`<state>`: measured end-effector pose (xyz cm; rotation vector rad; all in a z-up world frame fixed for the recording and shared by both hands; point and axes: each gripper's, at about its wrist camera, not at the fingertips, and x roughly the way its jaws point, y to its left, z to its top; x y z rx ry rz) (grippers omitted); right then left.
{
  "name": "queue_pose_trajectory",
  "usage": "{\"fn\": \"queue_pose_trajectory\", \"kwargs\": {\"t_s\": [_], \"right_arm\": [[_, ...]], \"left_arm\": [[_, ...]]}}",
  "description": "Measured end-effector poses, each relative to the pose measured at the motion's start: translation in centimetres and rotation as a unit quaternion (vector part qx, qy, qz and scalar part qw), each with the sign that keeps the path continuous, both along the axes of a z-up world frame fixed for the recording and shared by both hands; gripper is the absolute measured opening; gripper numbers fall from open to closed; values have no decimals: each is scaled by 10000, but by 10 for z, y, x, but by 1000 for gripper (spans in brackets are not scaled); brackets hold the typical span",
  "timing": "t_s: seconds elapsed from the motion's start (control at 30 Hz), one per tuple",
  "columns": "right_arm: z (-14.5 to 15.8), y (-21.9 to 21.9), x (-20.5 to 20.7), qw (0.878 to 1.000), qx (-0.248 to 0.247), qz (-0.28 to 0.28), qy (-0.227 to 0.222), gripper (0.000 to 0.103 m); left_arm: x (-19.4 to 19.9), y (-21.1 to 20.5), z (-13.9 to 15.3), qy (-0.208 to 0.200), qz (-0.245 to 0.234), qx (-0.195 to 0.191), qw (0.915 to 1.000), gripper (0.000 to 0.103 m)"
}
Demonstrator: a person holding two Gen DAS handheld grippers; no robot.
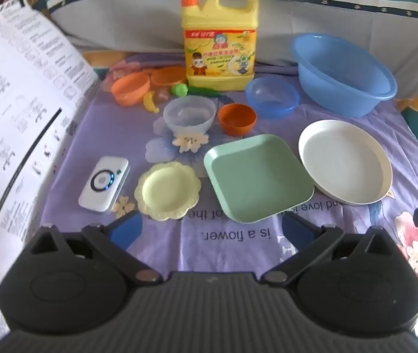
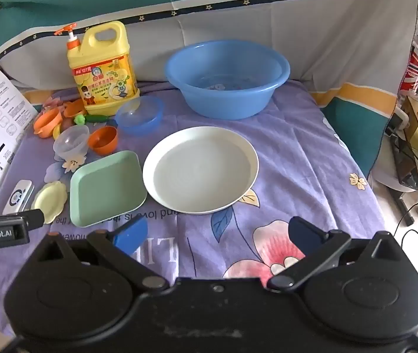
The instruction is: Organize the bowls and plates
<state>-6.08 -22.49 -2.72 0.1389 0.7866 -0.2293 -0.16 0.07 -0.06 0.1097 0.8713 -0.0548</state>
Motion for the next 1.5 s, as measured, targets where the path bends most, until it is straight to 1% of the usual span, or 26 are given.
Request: {"fn": "queue_pose_trajectory", "kwargs": {"t_s": [0.07, 0.1, 0.13, 0.17, 0.3, 0.63, 1.5], "right_arm": [[0, 0, 0, 10000, -6, 3, 8, 103], [0, 0, 0, 10000, -15, 1, 18, 103], [0, 0, 1, 10000, -18, 3, 22, 103], [0, 0, 1, 10000, -23, 1, 25, 103], [-1, 0, 2, 10000, -12, -24, 33, 103], [-4, 0, 3, 10000, -51, -46, 49, 103], [-6, 2, 8, 9998, -92, -113, 127, 103]], "left_arm": [[-4, -2, -2, -1, -6, -48, 10000, 103], [-2, 2, -5, 87, 13, -116, 9999, 103], [-4, 1, -5, 61, 35, -72, 9999, 103], [4, 0, -5, 209, 39, -38, 9998, 103], [6, 0, 1, 199, 22, 11, 9998, 103], [4, 1, -2, 161, -53, -40, 9998, 103], [5, 0, -4, 164, -70, 7, 9998, 103]]}}
